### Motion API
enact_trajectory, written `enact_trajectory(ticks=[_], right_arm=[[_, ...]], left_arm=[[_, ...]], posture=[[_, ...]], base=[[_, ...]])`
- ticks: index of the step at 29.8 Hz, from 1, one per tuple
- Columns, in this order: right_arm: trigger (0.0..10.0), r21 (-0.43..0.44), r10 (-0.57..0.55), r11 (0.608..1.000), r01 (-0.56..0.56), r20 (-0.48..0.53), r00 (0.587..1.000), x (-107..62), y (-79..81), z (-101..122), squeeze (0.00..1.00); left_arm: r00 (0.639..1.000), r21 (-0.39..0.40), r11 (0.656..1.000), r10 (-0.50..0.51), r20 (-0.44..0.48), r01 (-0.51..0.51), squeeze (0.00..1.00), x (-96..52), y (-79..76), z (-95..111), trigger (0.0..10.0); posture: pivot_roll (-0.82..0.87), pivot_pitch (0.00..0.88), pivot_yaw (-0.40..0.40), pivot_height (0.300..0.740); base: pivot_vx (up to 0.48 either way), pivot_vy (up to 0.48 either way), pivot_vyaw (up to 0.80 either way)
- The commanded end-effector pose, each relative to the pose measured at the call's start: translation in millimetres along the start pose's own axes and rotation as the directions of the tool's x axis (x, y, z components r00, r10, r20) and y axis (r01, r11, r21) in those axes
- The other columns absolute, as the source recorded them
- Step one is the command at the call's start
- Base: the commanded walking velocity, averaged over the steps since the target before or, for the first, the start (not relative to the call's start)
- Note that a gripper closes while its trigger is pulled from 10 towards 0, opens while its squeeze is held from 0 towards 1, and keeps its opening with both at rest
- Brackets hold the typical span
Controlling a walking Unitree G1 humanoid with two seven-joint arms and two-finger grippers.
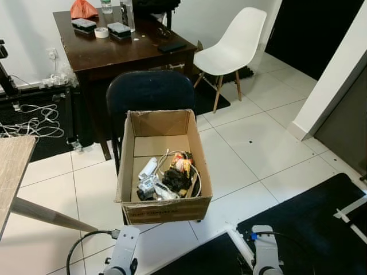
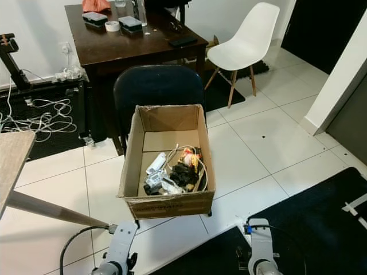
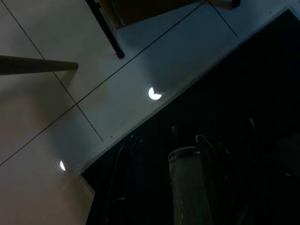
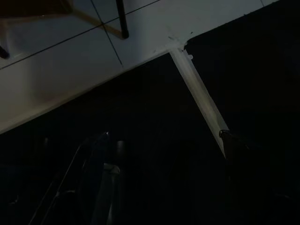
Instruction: Picking trash to rubbish bin
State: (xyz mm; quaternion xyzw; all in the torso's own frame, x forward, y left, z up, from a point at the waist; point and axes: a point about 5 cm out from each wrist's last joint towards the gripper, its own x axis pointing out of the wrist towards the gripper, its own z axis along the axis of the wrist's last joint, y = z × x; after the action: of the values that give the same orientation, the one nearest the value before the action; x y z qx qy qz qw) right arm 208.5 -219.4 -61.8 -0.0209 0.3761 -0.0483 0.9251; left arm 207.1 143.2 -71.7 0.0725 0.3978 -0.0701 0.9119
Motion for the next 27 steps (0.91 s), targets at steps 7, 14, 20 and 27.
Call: enact_trajectory(ticks=[7,14,20,27], right_arm=[[10.0,0.012,-0.008,1.0,0.009,-0.024,1.0,-2.5,-3.3,-8.3,0.0],[10.0,0.016,-0.014,1.0,0.014,-0.025,1.0,-2.7,-5.8,-8.3,0.0],[10.0,0.011,-0.014,1.0,0.014,-0.029,0.999,-2.6,-6.0,-8.3,0.0],[10.0,0.007,-0.009,1.0,0.01,-0.035,0.999,-2.1,-5.0,-7.9,0.0]], left_arm=[[1.0,0.003,1.0,-0.011,-0.018,0.011,0.0,-0.4,-4.6,-3.6,10.0],[1.0,0.002,1.0,-0.013,-0.019,0.013,0.0,-0.4,-5.2,-3.8,10.0],[1.0,0.001,1.0,-0.015,-0.018,0.015,0.0,-0.4,-5.8,-3.7,10.0],[1.0,0.009,1.0,-0.013,-0.016,0.013,0.0,-0.5,-2.7,-3.5,10.0]], posture=[[0.03,0.099,0.001,0.74],[0.03,0.099,0.002,0.74],[0.03,0.1,0.004,0.74],[0.04,0.089,0.0,0.74]], base=[[0.0,0.0,0.0],[0.0,0.0,0.0],[0.0,0.0,0.0],[0.0,0.0,0.0]])
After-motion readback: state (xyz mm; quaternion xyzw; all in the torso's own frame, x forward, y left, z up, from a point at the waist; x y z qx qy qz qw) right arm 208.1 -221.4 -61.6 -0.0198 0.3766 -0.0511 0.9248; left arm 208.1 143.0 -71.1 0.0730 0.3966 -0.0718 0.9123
